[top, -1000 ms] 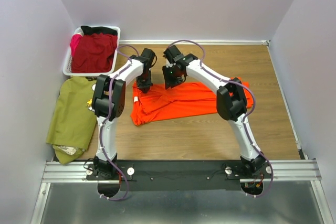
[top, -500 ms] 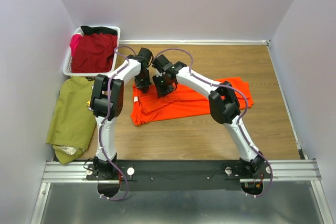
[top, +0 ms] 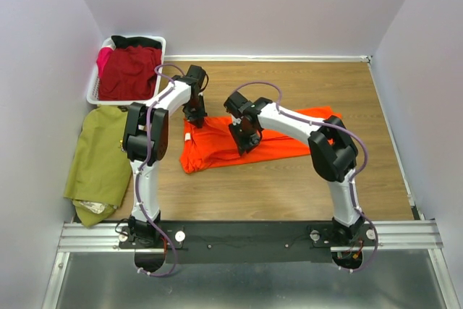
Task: Fold and stack the t-shirts
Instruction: Rotate the tshirt 90 degrees
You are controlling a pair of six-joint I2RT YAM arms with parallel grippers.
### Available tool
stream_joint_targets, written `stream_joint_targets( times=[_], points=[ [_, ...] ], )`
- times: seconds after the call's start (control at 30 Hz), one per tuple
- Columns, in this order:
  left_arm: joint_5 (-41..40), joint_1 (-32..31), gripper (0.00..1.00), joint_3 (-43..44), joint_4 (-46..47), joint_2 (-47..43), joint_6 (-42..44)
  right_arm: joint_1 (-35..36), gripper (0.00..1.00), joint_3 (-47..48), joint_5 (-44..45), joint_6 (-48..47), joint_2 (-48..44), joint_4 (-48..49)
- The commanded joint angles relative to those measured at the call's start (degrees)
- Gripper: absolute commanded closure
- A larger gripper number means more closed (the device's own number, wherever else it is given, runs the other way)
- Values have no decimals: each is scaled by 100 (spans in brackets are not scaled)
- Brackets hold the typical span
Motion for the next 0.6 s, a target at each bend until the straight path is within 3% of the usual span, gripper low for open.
stream_joint_targets(
  times=[0.0, 0.13, 0.4, 0.57],
  points=[
    [43, 83, 85, -111, 336, 471, 15, 58, 61, -580, 210, 81, -567, -332],
    [17, 100, 86, -41, 284, 471, 24, 58, 61, -686, 289, 160, -717, -411],
    [-308, 100, 88, 4, 178, 120, 182, 14, 60, -256, 1579, 476, -857, -674],
    [-781, 100, 88, 65, 11, -346, 208, -670, 57, -238, 1854, 740, -972, -728]
  ],
)
